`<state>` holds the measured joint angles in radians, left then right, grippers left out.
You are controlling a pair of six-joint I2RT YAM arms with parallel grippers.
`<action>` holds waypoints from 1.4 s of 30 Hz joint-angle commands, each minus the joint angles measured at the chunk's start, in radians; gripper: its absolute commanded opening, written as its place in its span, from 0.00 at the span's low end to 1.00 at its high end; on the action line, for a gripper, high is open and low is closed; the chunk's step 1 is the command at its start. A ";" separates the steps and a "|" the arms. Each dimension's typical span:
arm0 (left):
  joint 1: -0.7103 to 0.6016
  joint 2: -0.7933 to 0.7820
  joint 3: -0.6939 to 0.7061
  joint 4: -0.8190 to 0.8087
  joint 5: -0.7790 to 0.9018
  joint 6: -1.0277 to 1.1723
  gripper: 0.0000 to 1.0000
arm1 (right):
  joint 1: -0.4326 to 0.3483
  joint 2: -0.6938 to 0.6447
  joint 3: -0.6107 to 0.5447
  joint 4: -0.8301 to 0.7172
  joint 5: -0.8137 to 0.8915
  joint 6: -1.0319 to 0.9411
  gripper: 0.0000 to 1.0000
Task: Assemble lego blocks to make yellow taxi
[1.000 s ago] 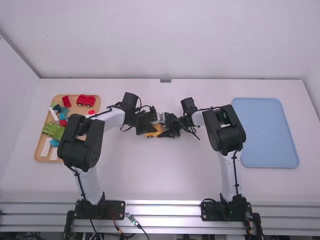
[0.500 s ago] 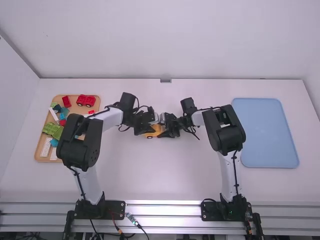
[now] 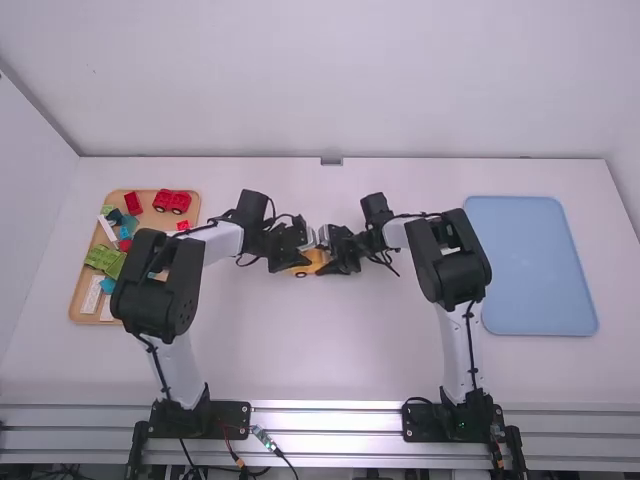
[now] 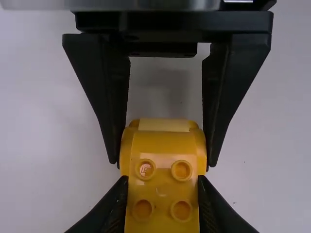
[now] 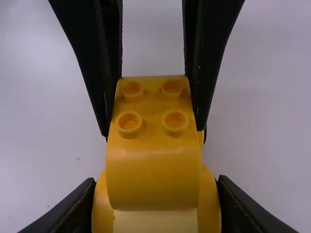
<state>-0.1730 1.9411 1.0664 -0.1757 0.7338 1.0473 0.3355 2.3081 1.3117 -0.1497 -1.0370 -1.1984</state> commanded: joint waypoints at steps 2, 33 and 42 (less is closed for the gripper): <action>0.016 0.044 -0.053 -0.034 -0.123 -0.010 0.02 | -0.007 0.017 0.004 -0.013 0.043 0.012 0.41; -0.010 0.044 -0.078 -0.046 -0.321 -0.090 0.05 | -0.007 0.017 0.005 -0.005 0.066 0.020 0.36; -0.011 0.044 0.007 -0.142 -0.269 -0.082 0.11 | -0.007 0.017 0.005 -0.005 0.068 0.020 0.35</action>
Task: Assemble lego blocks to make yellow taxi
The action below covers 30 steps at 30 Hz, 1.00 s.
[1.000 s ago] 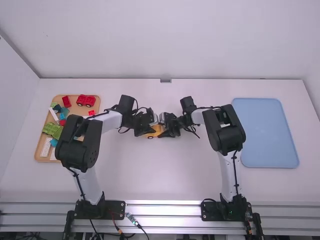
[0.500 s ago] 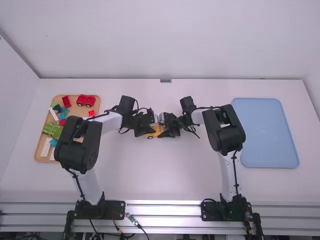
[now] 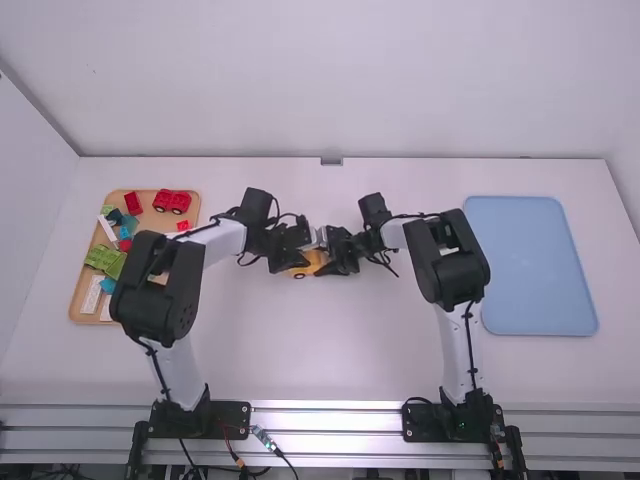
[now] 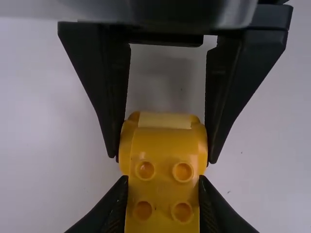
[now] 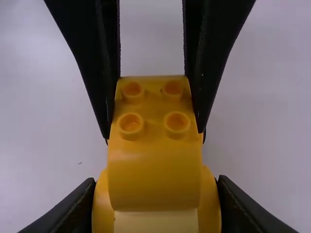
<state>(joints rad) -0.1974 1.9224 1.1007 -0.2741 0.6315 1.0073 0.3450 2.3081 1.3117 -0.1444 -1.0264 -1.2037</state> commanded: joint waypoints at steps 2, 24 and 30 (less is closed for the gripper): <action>0.014 0.062 -0.014 -0.061 -0.166 -0.042 0.11 | -0.017 0.017 0.005 -0.011 0.060 0.025 0.35; 0.014 0.062 -0.001 -0.093 -0.170 -0.050 0.87 | -0.017 0.017 0.005 -0.010 0.062 0.029 0.35; 0.014 0.062 -0.001 -0.086 -0.171 -0.060 0.99 | -0.017 0.017 0.005 -0.010 0.062 0.028 0.35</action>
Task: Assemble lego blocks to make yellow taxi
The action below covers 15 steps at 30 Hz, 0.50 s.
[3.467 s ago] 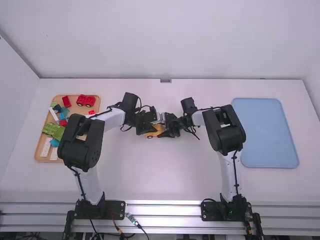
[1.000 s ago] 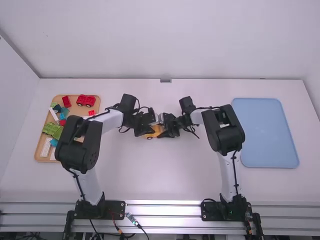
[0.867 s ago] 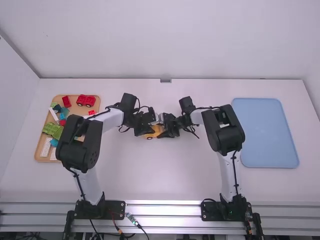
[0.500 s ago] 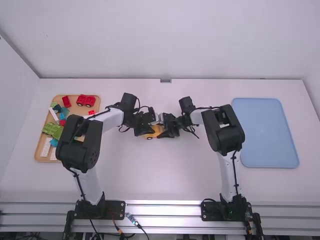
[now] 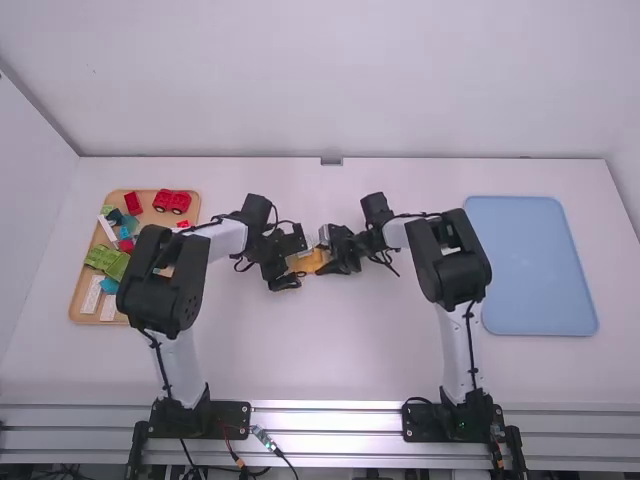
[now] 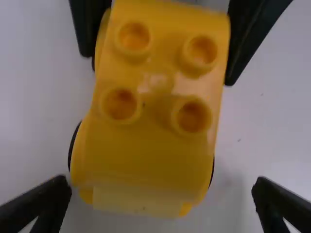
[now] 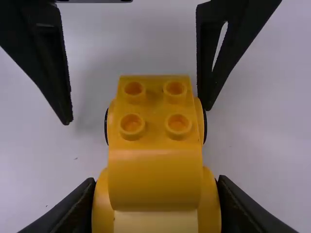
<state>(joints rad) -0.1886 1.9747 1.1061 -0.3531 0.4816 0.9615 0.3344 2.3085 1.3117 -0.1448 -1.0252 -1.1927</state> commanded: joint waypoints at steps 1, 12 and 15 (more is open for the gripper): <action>0.005 0.010 -0.006 0.009 -0.026 -0.042 0.99 | -0.006 0.016 0.005 -0.011 0.061 0.017 0.35; 0.021 -0.131 -0.007 0.019 -0.104 -0.114 0.99 | -0.016 0.016 0.005 -0.018 0.061 0.018 0.35; 0.026 -0.169 -0.008 0.001 -0.106 -0.089 0.99 | -0.016 0.016 0.005 -0.018 0.061 0.017 0.35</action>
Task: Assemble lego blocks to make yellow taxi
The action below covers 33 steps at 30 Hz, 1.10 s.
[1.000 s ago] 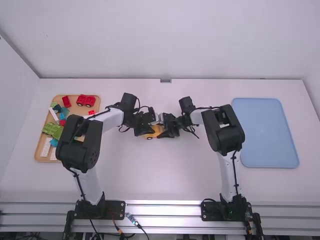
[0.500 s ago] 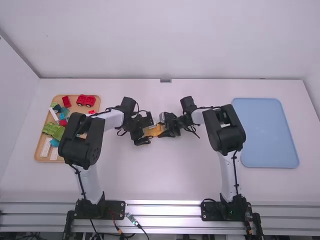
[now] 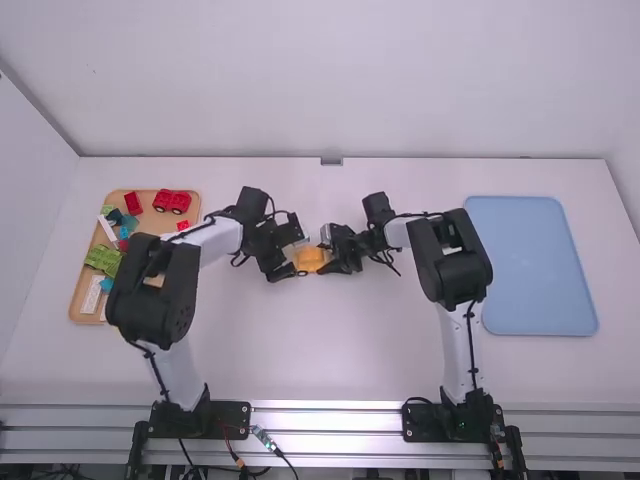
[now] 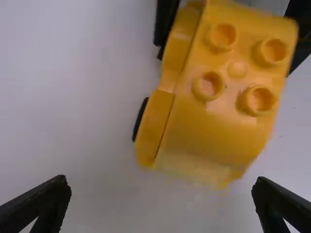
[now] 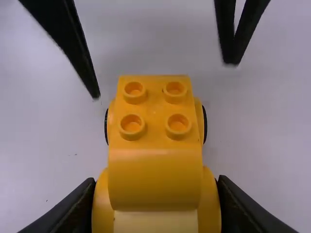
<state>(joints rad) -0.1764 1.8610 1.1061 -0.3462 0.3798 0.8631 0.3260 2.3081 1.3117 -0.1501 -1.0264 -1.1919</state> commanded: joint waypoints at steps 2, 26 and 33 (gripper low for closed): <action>0.014 -0.096 -0.010 0.002 0.017 0.009 0.99 | -0.006 0.017 0.005 -0.012 0.063 0.017 0.35; 0.007 -0.129 -0.225 0.424 0.437 0.008 0.01 | -0.013 0.017 0.005 -0.013 0.056 0.014 0.35; 0.012 -0.047 -0.172 0.410 0.455 -0.004 0.01 | -0.011 0.017 0.005 -0.013 0.055 0.013 0.35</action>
<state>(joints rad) -0.1684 1.7550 0.8944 0.0757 0.7967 0.8768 0.3222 2.3081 1.3117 -0.1501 -1.0275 -1.1919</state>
